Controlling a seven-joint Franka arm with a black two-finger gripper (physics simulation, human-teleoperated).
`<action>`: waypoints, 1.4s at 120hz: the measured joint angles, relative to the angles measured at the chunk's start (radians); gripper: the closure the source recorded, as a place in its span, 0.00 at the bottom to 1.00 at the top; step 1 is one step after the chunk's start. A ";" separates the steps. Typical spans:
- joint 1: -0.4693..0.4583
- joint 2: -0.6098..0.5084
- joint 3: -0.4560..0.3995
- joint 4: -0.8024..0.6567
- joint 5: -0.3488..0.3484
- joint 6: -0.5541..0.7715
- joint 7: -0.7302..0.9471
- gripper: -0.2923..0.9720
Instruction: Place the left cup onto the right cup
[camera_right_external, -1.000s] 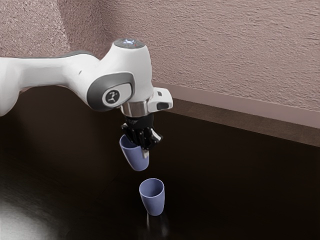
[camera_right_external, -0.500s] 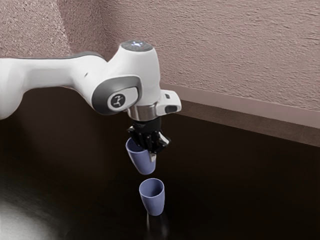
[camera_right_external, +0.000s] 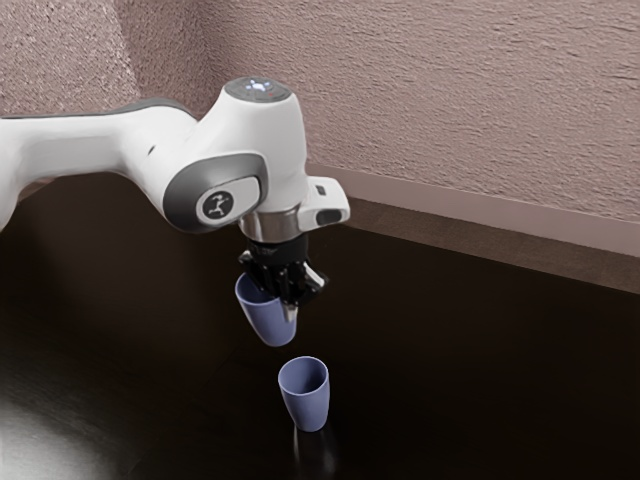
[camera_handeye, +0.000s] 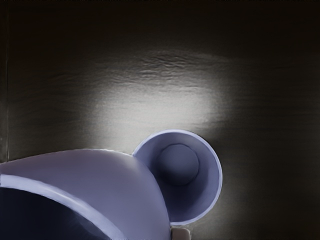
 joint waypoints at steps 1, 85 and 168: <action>0.000 -0.002 0.000 -0.001 0.000 -0.001 0.000 0.85; -0.033 0.016 -0.003 -0.029 0.007 0.011 -0.036 0.85; -0.047 0.077 -0.004 -0.029 0.018 0.047 -0.066 0.85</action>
